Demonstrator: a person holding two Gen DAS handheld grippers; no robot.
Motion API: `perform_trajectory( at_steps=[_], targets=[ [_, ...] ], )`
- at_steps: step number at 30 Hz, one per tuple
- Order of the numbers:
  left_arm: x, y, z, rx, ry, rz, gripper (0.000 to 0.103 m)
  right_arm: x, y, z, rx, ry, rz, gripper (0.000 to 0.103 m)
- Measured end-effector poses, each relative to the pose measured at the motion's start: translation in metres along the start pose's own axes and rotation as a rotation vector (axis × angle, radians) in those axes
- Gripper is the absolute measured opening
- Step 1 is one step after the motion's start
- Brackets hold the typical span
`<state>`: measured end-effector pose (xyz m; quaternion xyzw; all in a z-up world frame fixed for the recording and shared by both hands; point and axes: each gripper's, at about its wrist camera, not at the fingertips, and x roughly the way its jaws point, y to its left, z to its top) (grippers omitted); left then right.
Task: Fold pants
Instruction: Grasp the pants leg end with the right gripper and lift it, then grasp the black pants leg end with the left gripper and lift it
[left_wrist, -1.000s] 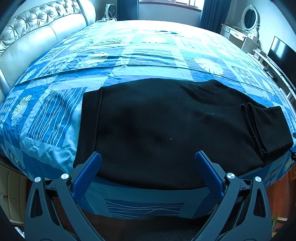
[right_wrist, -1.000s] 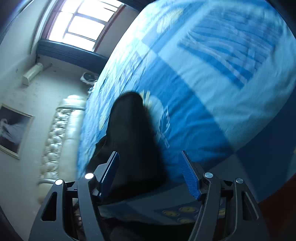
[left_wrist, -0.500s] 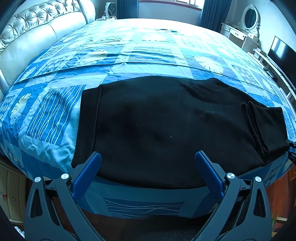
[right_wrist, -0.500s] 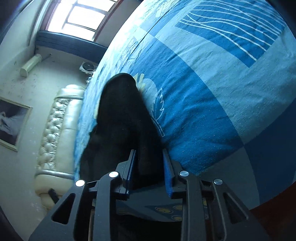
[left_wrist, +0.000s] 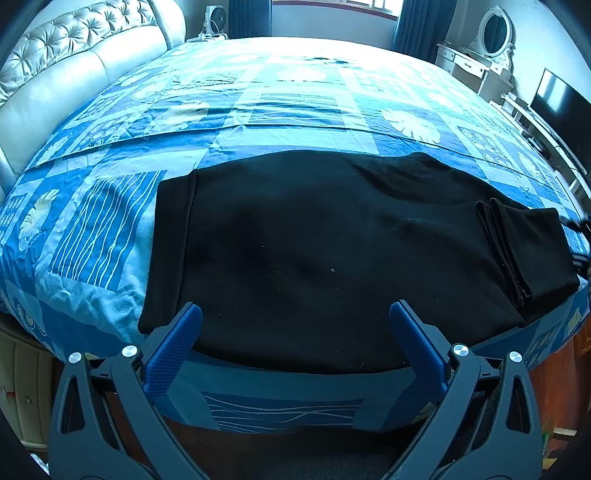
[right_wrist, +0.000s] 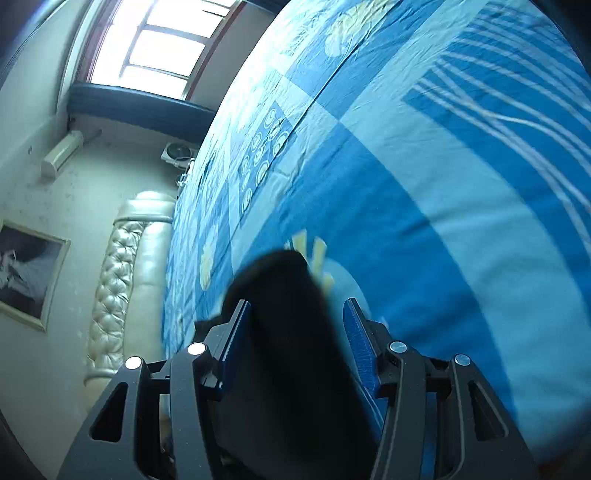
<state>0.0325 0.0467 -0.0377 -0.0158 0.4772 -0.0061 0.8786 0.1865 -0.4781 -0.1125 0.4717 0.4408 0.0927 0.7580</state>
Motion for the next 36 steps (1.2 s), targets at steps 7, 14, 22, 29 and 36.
perform_trajectory(
  at_steps=[7, 14, 22, 29, 36],
  targets=[
    [0.005, 0.001, 0.0, -0.009, 0.015, -0.004, 0.101, 0.015, -0.001, 0.003, -0.029, 0.045, -0.108, 0.024],
    [0.004, 0.007, 0.001, -0.029, 0.014, -0.001, 0.101, -0.015, 0.029, -0.008, -0.07, -0.09, -0.181, 0.034],
    [0.004, 0.014, 0.003, -0.068, 0.015, -0.024, 0.101, 0.015, 0.099, -0.104, -0.232, 0.115, 0.041, 0.036],
    [-0.005, 0.033, 0.006, -0.104, -0.014, -0.033, 0.101, 0.069, 0.11, -0.153, -0.261, 0.335, 0.095, 0.036],
    [-0.004, 0.075, 0.018, -0.184, -0.031, -0.066, 0.101, 0.073, 0.101, -0.16, -0.276, 0.356, 0.079, 0.033]
  ],
)
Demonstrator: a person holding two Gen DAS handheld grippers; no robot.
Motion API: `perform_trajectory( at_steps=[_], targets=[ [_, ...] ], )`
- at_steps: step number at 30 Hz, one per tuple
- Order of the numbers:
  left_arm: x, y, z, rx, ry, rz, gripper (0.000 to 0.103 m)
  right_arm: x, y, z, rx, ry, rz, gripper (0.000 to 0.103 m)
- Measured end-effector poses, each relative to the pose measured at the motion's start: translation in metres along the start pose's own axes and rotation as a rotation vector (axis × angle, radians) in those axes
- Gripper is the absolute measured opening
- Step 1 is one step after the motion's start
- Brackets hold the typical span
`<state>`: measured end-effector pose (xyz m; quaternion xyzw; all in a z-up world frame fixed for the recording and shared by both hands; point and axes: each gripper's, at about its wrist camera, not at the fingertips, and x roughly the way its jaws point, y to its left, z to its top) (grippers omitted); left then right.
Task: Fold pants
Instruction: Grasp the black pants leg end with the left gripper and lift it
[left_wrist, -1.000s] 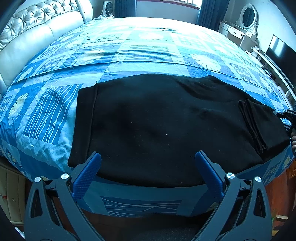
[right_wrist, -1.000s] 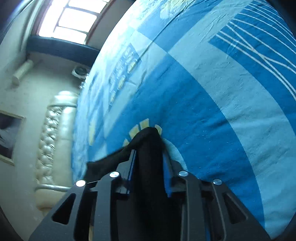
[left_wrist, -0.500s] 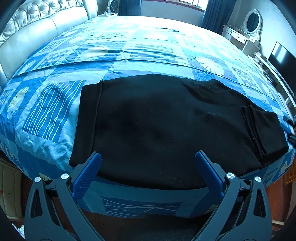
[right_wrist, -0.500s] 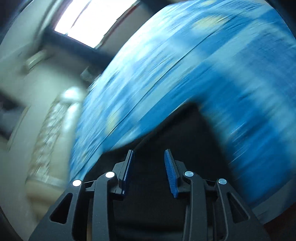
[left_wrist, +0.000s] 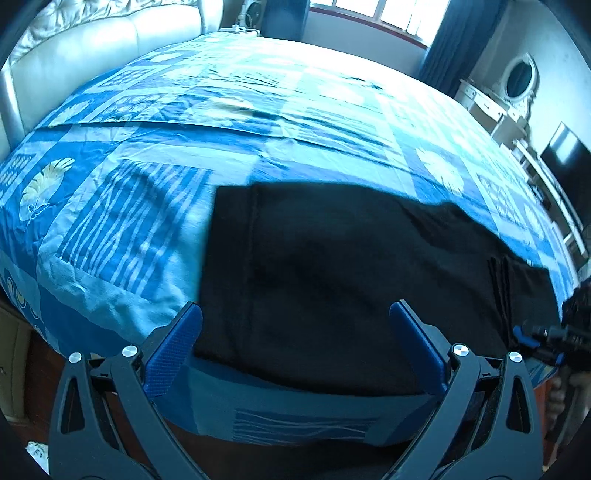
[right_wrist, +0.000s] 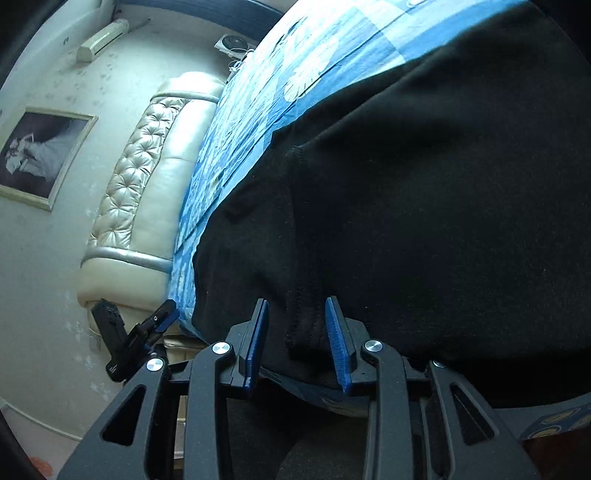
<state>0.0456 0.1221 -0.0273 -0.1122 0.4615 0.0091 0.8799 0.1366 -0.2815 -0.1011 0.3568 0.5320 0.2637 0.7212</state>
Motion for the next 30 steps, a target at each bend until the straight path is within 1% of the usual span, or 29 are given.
perform_trajectory(
  at_steps=[3, 4, 5, 6, 10, 11, 12, 13, 16, 19, 21, 22, 23, 24, 25, 26, 27, 28, 29, 30],
  targets=[
    [0.003, 0.029, 0.014, -0.041, -0.007, -0.071, 0.101, 0.004, 0.004, 0.004, 0.0, 0.0, 0.0, 0.033],
    [0.006, 0.041, 0.019, -0.061, 0.0, -0.112, 0.101, 0.004, 0.004, 0.003, -0.002, -0.001, 0.0, 0.033],
    [0.011, 0.056, 0.024, -0.094, 0.015, -0.175, 0.101, 0.004, 0.003, 0.004, -0.003, -0.002, 0.0, 0.033],
    [0.017, 0.067, 0.027, -0.126, 0.028, -0.221, 0.101, 0.004, 0.002, 0.004, -0.004, -0.002, 0.001, 0.033],
    [0.047, 0.097, 0.035, -0.22, 0.091, -0.337, 0.101, 0.006, -0.001, 0.004, 0.003, -0.008, 0.012, 0.033],
    [0.058, 0.102, 0.035, -0.251, 0.127, -0.392, 0.101, 0.004, -0.003, 0.003, 0.004, -0.01, 0.014, 0.033],
    [0.067, 0.104, 0.034, -0.275, 0.161, -0.45, 0.101, 0.002, -0.005, 0.003, 0.006, -0.013, 0.018, 0.033],
    [0.071, 0.105, 0.032, -0.288, 0.178, -0.477, 0.101, 0.001, -0.006, 0.002, 0.008, -0.016, 0.019, 0.033],
    [0.071, 0.105, 0.023, -0.303, 0.167, -0.537, 0.101, -0.001, -0.008, 0.0, 0.002, -0.023, 0.02, 0.033],
    [0.069, 0.107, 0.006, -0.389, 0.171, -0.669, 0.101, -0.002, -0.008, -0.001, 0.003, -0.025, 0.024, 0.033],
    [0.069, 0.107, -0.001, -0.411, 0.169, -0.699, 0.1, -0.003, -0.008, -0.002, 0.005, -0.028, 0.03, 0.033],
    [0.068, 0.106, -0.003, -0.412, 0.162, -0.689, 0.097, -0.004, -0.009, -0.002, 0.007, -0.032, 0.038, 0.033],
    [0.067, 0.104, -0.004, -0.413, 0.153, -0.675, 0.094, -0.004, -0.01, -0.002, 0.008, -0.035, 0.043, 0.034],
    [0.068, 0.102, -0.004, -0.415, 0.151, -0.663, 0.077, -0.005, -0.011, -0.003, 0.009, -0.042, 0.049, 0.034],
    [0.071, 0.098, -0.004, -0.414, 0.165, -0.65, 0.047, -0.005, -0.011, -0.004, 0.007, -0.048, 0.054, 0.037],
    [0.075, 0.097, -0.005, -0.414, 0.19, -0.631, 0.036, -0.005, -0.009, -0.005, 0.001, -0.052, 0.06, 0.039],
    [0.08, 0.094, -0.006, -0.415, 0.216, -0.601, 0.023, -0.006, -0.008, -0.005, -0.007, -0.057, 0.068, 0.045],
    [0.083, 0.092, -0.007, -0.412, 0.22, -0.594, 0.02, -0.006, -0.005, -0.006, -0.018, -0.065, 0.08, 0.052],
    [0.082, 0.09, -0.007, -0.407, 0.214, -0.588, 0.018, -0.006, -0.002, -0.007, -0.031, -0.071, 0.091, 0.057],
    [0.081, 0.086, -0.006, -0.392, 0.206, -0.57, 0.017, -0.006, 0.002, -0.008, -0.042, -0.075, 0.098, 0.067]
  ],
)
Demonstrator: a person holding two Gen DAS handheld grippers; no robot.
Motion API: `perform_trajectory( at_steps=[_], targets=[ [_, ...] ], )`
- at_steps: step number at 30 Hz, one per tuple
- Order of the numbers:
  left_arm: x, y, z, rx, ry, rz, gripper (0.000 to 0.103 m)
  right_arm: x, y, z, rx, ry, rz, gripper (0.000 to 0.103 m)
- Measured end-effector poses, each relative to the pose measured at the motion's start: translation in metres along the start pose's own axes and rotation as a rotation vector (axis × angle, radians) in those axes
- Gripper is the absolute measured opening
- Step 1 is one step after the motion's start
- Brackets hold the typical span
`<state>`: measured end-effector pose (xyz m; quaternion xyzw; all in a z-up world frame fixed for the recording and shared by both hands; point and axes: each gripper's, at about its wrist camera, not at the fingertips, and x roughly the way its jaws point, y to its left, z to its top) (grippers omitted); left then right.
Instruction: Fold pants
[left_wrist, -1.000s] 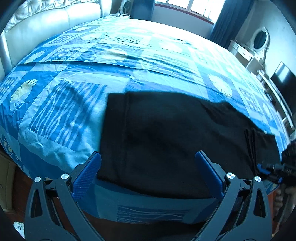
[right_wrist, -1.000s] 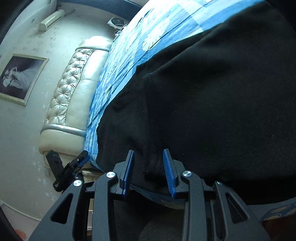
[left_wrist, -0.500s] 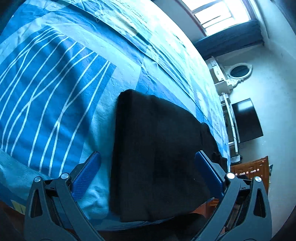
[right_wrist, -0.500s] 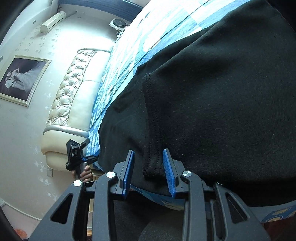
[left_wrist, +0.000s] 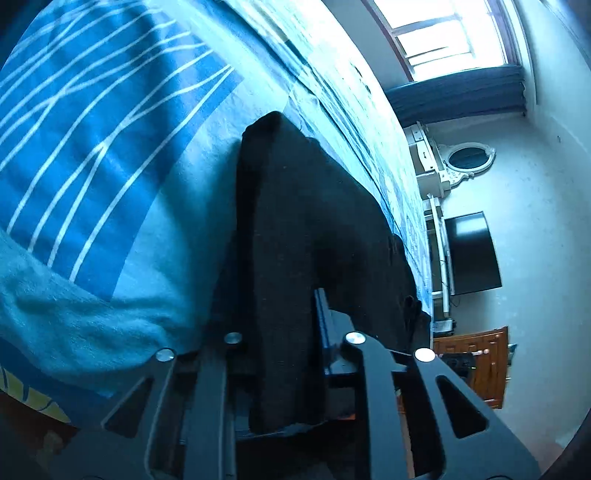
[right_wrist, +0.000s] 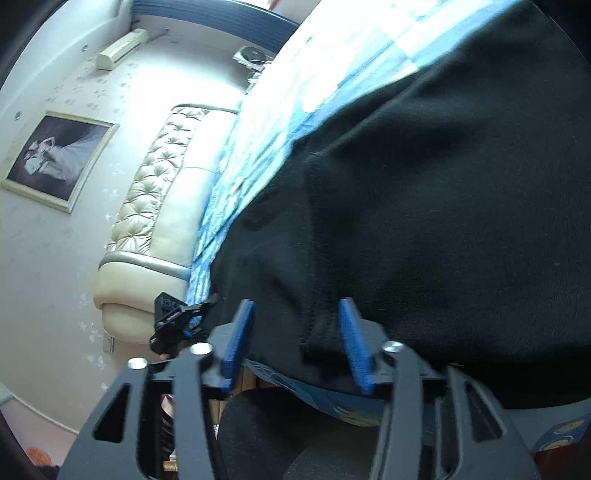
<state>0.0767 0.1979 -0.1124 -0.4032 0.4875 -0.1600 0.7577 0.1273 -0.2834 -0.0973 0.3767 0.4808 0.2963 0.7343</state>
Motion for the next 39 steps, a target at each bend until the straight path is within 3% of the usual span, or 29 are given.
perform_trajectory(
  at_steps=[1, 4, 14, 24, 39],
  targets=[
    [0.0, -0.004, -0.001, 0.014, -0.005, 0.017, 0.015, 0.001, 0.006, -0.001, -0.019, -0.004, 0.005, 0.077],
    [-0.001, -0.022, -0.002, 0.043, -0.023, 0.077, 0.014, 0.004, 0.021, -0.002, -0.071, -0.002, -0.044, 0.083],
    [-0.021, -0.056, 0.001, 0.129, -0.076, 0.18, 0.013, -0.011, 0.017, 0.005, -0.027, -0.039, -0.081, 0.083],
    [-0.007, -0.085, 0.001, 0.239, -0.101, 0.328, 0.013, -0.026, 0.011, 0.008, -0.017, -0.096, -0.146, 0.083],
    [-0.011, -0.138, -0.016, 0.414, -0.151, 0.455, 0.013, -0.029, 0.03, 0.012, -0.185, -0.112, -0.394, 0.084]
  ],
)
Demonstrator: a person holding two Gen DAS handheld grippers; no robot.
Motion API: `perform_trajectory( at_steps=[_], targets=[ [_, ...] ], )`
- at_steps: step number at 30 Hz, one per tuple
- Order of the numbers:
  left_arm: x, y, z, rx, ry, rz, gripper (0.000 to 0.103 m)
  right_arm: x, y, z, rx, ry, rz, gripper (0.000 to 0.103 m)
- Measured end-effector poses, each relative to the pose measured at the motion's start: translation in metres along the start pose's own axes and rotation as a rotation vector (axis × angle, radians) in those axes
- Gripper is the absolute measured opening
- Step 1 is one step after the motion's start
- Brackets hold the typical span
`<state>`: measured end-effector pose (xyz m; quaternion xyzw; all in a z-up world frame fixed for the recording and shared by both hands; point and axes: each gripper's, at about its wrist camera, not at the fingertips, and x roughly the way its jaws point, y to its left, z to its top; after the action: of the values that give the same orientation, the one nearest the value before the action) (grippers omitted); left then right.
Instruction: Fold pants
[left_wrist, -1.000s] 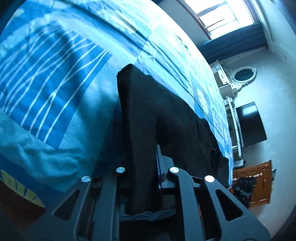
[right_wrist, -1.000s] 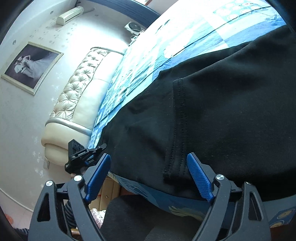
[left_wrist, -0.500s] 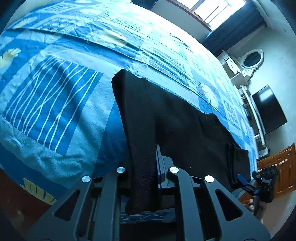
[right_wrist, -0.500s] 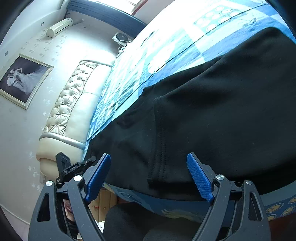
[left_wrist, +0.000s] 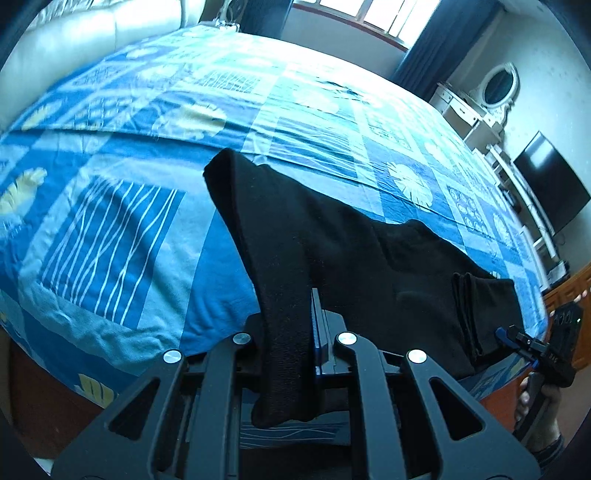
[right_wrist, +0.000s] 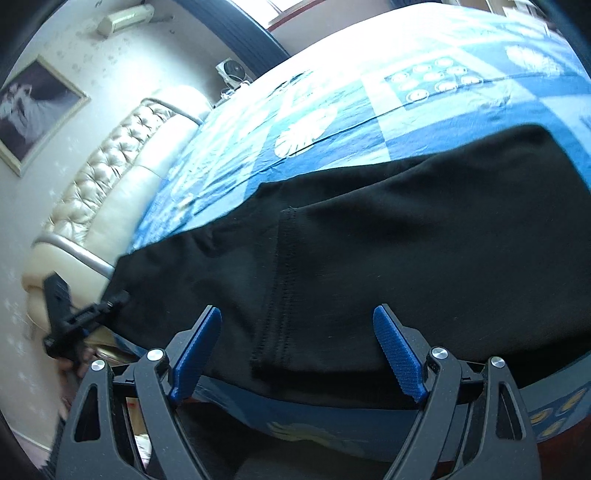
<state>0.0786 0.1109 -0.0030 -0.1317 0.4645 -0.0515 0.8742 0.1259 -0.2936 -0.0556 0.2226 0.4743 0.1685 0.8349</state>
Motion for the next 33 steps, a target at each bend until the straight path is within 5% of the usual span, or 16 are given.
perform_trajectory(
  at_steps=[17, 33],
  targets=[
    [-0.023, -0.069, 0.013, 0.032, 0.003, -0.011, 0.012, -0.024, -0.011, 0.011, 0.028, -0.071, -0.071, 0.084],
    [-0.02, -0.194, 0.006, 0.201, 0.0, -0.036, 0.012, -0.052, -0.03, 0.023, 0.114, -0.153, -0.057, 0.084]
  ],
)
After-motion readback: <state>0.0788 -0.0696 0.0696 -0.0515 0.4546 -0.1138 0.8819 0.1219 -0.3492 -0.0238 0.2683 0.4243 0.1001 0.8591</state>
